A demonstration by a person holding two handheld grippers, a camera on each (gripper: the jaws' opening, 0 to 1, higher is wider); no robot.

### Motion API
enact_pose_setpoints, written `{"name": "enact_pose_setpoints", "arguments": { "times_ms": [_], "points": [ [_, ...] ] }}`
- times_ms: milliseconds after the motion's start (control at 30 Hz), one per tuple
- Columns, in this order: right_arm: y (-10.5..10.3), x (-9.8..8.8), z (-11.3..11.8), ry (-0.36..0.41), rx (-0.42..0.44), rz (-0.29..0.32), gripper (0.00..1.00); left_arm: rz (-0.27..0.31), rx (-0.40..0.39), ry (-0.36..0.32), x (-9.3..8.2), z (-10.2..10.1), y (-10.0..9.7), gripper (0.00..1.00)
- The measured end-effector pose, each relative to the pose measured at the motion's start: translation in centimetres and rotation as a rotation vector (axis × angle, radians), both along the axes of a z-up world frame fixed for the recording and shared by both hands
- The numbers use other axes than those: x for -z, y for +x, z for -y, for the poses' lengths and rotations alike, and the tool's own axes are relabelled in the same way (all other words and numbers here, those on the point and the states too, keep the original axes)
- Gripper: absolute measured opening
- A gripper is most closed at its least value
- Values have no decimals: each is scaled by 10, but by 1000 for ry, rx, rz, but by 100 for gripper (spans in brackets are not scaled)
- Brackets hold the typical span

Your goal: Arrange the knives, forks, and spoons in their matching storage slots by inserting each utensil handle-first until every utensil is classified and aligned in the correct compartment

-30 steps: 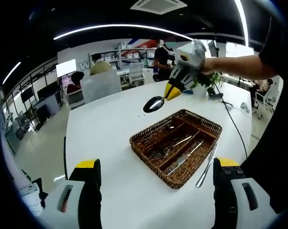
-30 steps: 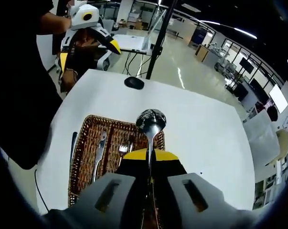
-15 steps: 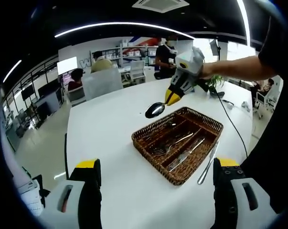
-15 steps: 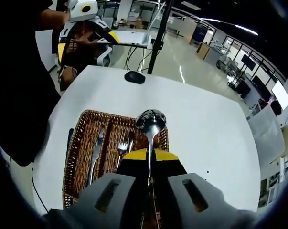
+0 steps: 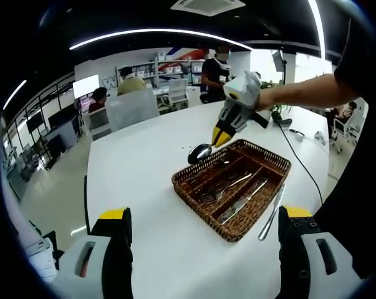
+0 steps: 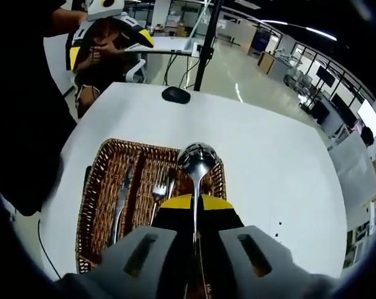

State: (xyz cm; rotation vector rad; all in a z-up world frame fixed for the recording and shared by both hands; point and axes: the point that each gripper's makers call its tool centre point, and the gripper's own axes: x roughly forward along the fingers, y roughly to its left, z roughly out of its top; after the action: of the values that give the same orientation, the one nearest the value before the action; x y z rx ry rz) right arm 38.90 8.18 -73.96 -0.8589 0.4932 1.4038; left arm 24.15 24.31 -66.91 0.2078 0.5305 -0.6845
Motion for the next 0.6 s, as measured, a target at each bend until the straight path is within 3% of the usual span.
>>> {"name": "enact_pose_setpoints", "arguments": {
  "times_ms": [600],
  "points": [
    [8,40,-6,-5,49,-55,0,-22,-13,18,9,-11,-6,99]
  ]
}}
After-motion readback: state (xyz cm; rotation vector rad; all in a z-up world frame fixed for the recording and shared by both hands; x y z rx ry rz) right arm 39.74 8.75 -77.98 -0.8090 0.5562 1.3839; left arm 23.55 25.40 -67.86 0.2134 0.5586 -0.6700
